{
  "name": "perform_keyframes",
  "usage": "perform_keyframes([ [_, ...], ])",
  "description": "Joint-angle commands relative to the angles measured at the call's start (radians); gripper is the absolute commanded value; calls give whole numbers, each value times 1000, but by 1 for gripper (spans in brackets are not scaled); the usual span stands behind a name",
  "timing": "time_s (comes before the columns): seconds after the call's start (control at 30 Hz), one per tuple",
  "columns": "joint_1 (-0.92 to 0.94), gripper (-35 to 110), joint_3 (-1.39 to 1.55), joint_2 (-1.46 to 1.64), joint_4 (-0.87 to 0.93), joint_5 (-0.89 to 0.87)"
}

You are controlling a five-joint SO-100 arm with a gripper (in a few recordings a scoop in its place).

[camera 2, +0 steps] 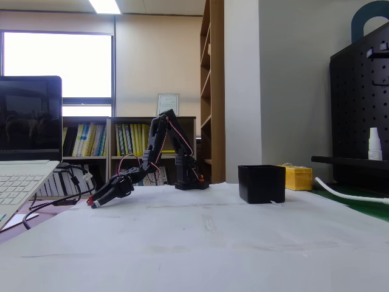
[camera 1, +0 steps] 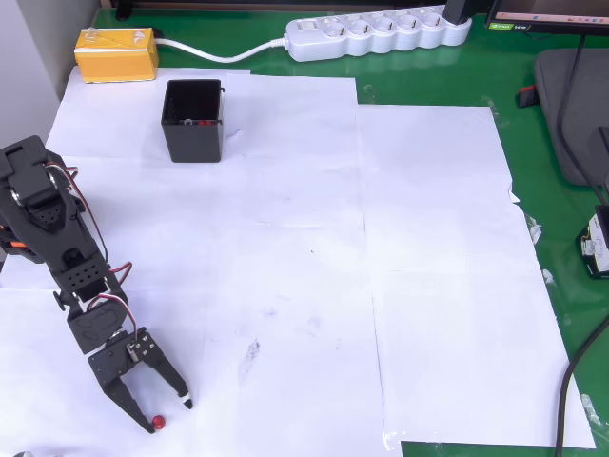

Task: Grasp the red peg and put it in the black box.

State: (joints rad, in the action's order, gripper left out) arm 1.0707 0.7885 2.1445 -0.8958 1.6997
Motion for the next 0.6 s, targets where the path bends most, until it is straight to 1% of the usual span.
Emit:
perform_keyframes([
  [0.0,29,21,-18,-12,0,28],
  [0.03,31,17,-23,-12,-2,28],
  [0.1,31,14,-26,-14,-3,23],
  [0.3,31,12,-28,-15,-3,25],
  [0.47,31,8,-29,-15,-3,21],
  [0.57,25,0,-34,-15,-3,18],
])
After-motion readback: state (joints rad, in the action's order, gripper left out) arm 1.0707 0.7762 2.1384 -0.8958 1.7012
